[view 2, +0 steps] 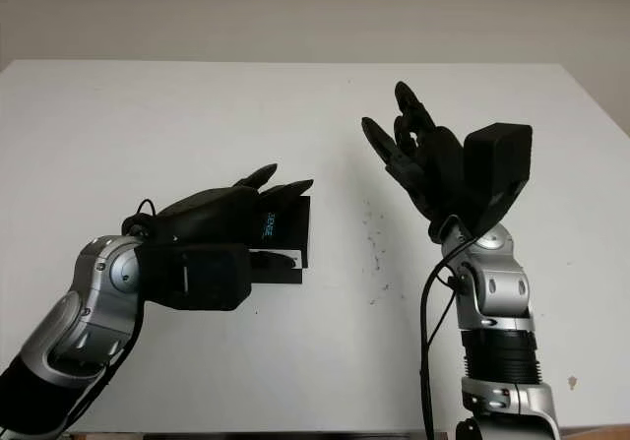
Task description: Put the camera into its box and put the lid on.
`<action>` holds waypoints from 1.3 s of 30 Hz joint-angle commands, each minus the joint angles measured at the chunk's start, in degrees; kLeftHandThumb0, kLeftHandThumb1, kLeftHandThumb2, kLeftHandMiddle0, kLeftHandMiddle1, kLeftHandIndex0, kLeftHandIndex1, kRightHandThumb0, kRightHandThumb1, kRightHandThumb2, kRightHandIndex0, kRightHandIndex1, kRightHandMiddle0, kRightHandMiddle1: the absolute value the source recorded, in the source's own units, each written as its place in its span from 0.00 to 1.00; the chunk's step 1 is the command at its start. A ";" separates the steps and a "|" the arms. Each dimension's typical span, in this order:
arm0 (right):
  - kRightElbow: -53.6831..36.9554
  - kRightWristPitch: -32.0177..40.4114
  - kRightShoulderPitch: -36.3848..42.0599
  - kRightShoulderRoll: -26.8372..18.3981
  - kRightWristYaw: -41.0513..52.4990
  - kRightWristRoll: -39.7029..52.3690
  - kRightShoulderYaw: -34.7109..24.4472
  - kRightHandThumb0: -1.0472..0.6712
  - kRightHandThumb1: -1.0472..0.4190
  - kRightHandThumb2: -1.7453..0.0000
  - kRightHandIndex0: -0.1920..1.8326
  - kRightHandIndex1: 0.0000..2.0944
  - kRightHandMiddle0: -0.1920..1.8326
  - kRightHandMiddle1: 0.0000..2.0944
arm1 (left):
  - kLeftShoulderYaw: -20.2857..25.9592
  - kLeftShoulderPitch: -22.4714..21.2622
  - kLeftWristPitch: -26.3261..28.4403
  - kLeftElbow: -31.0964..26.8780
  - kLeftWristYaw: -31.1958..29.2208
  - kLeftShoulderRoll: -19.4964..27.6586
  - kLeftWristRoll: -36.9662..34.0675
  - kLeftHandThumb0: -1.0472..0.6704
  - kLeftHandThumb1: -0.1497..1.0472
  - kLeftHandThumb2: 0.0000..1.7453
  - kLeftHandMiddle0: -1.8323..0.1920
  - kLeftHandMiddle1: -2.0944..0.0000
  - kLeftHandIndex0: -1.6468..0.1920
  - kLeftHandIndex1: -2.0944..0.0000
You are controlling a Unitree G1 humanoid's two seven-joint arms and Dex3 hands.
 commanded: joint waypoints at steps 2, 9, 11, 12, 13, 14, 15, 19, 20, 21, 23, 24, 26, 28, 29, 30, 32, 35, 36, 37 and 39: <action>-0.14 0.04 -0.90 -0.58 0.24 0.06 -0.26 0.28 0.00 0.89 0.01 0.03 0.05 0.04 | -0.66 1.59 -0.45 -0.19 -0.66 0.83 0.89 0.27 1.00 0.16 0.90 0.98 0.89 0.97; 0.64 -1.50 -1.12 -0.83 0.62 -0.85 -0.04 0.28 0.00 0.89 0.01 0.03 0.06 0.04 | -0.40 2.03 -3.29 -0.83 -1.21 2.53 2.73 0.25 1.00 0.19 0.90 0.97 0.90 0.98; 0.63 -1.14 -1.29 -0.59 0.76 -0.52 -0.30 0.28 0.00 0.89 0.01 0.03 0.06 0.04 | -0.65 2.00 -4.28 -0.97 -1.97 3.30 3.77 0.24 1.00 0.22 0.91 0.98 0.91 0.98; 0.58 -0.97 -1.33 -0.53 0.72 -0.49 -0.33 0.28 0.00 0.89 0.01 0.03 0.06 0.04 | -0.79 1.97 -4.55 -0.99 -2.60 3.58 4.16 0.24 1.00 0.23 0.92 0.98 0.92 0.98; 0.58 -0.92 -1.35 -0.51 0.72 -0.49 -0.33 0.28 0.00 0.89 0.01 0.03 0.06 0.04 | -1.02 1.93 -4.72 -0.97 -3.33 3.80 4.61 0.23 1.00 0.24 0.94 0.99 0.93 0.99; 0.60 -0.95 -1.35 -0.50 0.68 -0.57 -0.28 0.28 0.00 0.89 0.01 0.03 0.06 0.04 | -1.25 1.91 -4.92 -0.92 -4.07 3.95 4.97 0.23 1.00 0.25 0.95 0.99 0.94 0.99; 0.60 -1.19 -1.30 -0.57 0.59 -0.88 -0.12 0.28 0.00 0.89 0.01 0.03 0.06 0.04 | -1.39 1.92 -4.87 -0.90 -4.97 3.96 5.04 0.22 1.00 0.26 0.96 0.99 0.96 1.00; 0.50 -1.35 -1.18 -0.62 0.65 -1.04 -0.17 0.28 0.00 0.89 0.02 0.03 0.07 0.04 | -1.52 2.11 -4.46 -0.92 -7.57 3.59 4.91 0.21 1.00 0.29 1.00 1.00 1.00 1.00; 0.29 -0.97 -1.15 -0.49 0.57 -0.73 -0.40 0.28 0.00 0.89 0.02 0.03 0.07 0.04 | -1.49 2.32 -4.46 -0.97 -7.91 3.46 4.65 0.21 1.00 0.30 1.00 1.00 1.00 1.00; 0.13 -0.83 -1.08 -0.43 0.50 -0.59 -0.51 0.28 0.00 0.90 0.02 0.03 0.07 0.04 | -1.47 2.68 -4.89 -0.91 -7.80 3.32 4.28 0.21 1.00 0.30 1.00 1.00 1.00 1.00; 0.01 -0.87 -0.98 -0.45 0.53 -0.46 -0.56 0.29 0.00 0.90 0.02 0.03 0.06 0.04 | -1.35 3.40 -5.98 -0.70 -7.10 3.06 3.44 0.20 1.00 0.32 1.00 1.00 1.00 1.00; -0.07 -0.85 -0.93 -0.48 0.53 -0.48 -0.53 0.28 0.00 0.90 0.02 0.03 0.06 0.04 | -1.25 3.65 -6.39 -0.63 -6.83 2.99 3.13 0.20 1.00 0.32 1.00 1.00 1.00 1.00; -0.22 -0.78 -0.82 -0.57 0.75 -0.38 -0.54 0.29 0.00 0.89 0.01 0.03 0.06 0.04 | -1.06 4.02 -7.03 -0.42 -6.44 2.90 2.66 0.20 1.00 0.33 1.00 1.00 1.00 1.00; -0.32 -0.77 -0.72 -0.68 0.78 -0.54 -0.44 0.29 0.00 0.89 0.01 0.03 0.06 0.04 | -0.91 4.46 -8.33 0.06 -5.19 2.95 2.61 0.20 1.00 0.34 1.00 1.00 1.00 1.00; -0.44 -0.68 -0.65 -0.69 0.66 -0.66 -0.40 0.28 0.00 0.89 0.01 0.02 0.06 0.04 | -0.82 4.69 -9.09 0.32 -4.42 2.97 2.64 0.20 1.00 0.34 1.00 1.00 1.00 1.00; -0.58 -0.57 -0.57 -0.71 0.59 -0.71 -0.40 0.28 0.00 0.89 0.01 0.03 0.06 0.04 | -0.69 4.92 -9.75 0.50 -3.77 2.96 2.55 0.20 1.00 0.34 1.00 1.00 1.00 1.00; -0.61 -0.90 -0.41 -0.89 0.83 -0.84 -0.32 0.28 0.00 0.89 0.01 0.03 0.06 0.04 | -0.41 5.25 -10.70 0.66 -2.97 2.92 2.28 0.20 1.00 0.34 1.00 1.00 1.00 1.00; -0.64 -0.64 -0.41 -0.90 0.78 -0.77 -0.48 0.29 0.00 0.89 0.01 0.03 0.06 0.04 | 0.15 5.82 -13.50 1.35 -1.29 3.31 1.53 0.21 1.00 0.34 1.00 1.00 1.00 1.00; -0.69 -0.48 -0.42 -0.88 0.75 -0.70 -0.54 0.29 0.00 0.89 0.01 0.03 0.06 0.04 | 0.28 5.92 -14.34 1.57 -1.00 3.53 1.40 0.21 1.00 0.34 1.00 1.00 1.00 1.00; -0.65 -0.47 -0.45 -0.89 0.77 -0.67 -0.56 0.29 0.00 0.89 0.01 0.03 0.06 0.04 | 0.36 5.99 -15.07 1.73 -0.81 3.81 1.50 0.20 1.00 0.35 1.00 0.99 1.00 1.00; -0.53 -0.41 -0.52 -0.95 0.83 -0.66 -0.57 0.29 0.00 0.89 0.01 0.03 0.06 0.04 | 0.21 6.13 -16.67 1.97 -0.39 4.79 3.00 0.20 1.00 0.35 1.00 1.00 1.00 1.00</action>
